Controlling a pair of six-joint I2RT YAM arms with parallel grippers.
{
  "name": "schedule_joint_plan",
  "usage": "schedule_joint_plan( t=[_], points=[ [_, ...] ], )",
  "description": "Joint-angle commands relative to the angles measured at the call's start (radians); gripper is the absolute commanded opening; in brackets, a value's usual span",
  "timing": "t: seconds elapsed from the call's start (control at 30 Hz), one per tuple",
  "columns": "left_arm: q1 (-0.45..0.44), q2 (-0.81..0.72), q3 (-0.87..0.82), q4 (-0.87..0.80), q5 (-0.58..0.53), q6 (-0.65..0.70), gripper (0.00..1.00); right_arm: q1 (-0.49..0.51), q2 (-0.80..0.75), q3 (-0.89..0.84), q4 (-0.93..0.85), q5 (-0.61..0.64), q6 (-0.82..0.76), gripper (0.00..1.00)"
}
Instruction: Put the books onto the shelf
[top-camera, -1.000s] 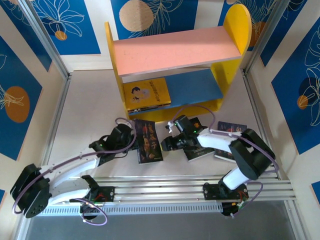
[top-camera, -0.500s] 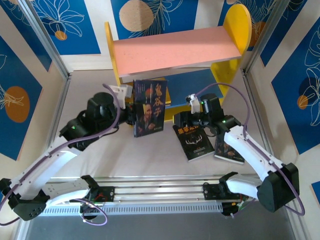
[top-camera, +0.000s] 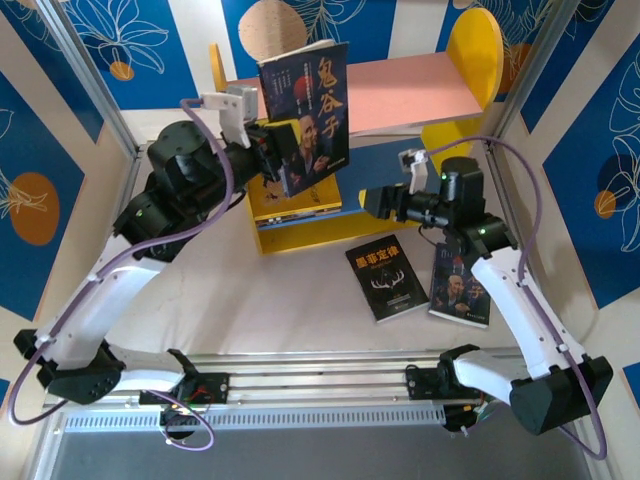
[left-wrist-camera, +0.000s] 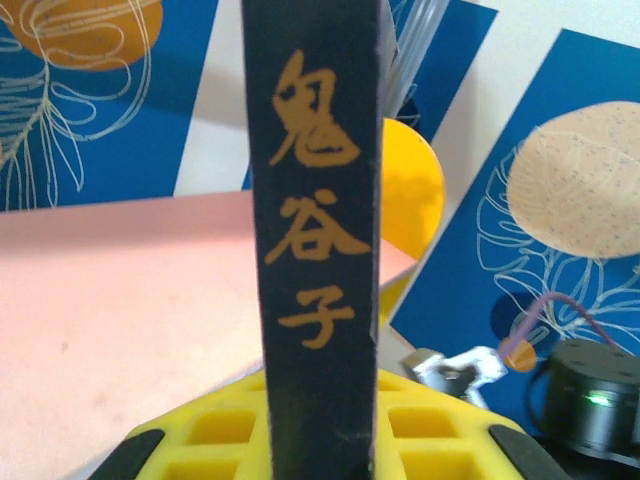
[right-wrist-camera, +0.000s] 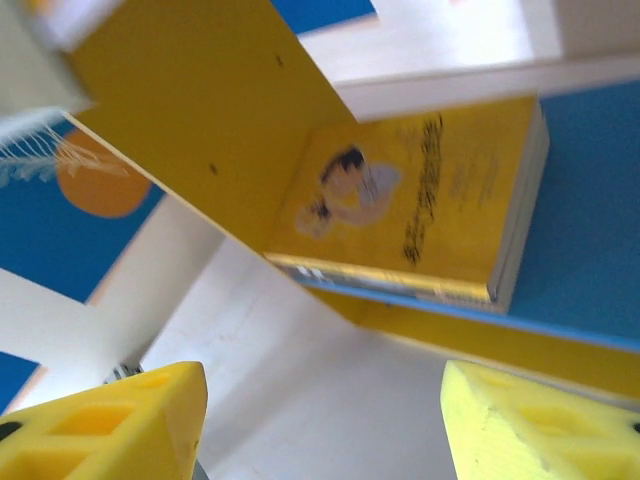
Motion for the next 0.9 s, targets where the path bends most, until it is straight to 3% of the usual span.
schedule_joint_plan(
  t=[0.0, 0.27, 0.5, 0.87],
  points=[
    [-0.001, 0.038, 0.076, 0.227, -0.080, 0.041, 0.00, -0.041, -0.011, 0.088, 0.062, -0.121, 0.050, 0.66],
    [-0.002, 0.170, 0.132, 0.515, -0.178, 0.054, 0.00, -0.101, 0.119, 0.298, 0.181, -0.240, 0.184, 0.74],
    [0.003, 0.308, 0.231, 0.674, -0.163, 0.074, 0.00, -0.124, 0.253, 0.425, 0.300, -0.284, 0.309, 0.85],
    [0.011, 0.363, 0.185, 0.893, -0.109, -0.011, 0.00, -0.141, 0.417, 0.500, 0.567, -0.303, 0.537, 0.97]
  ],
)
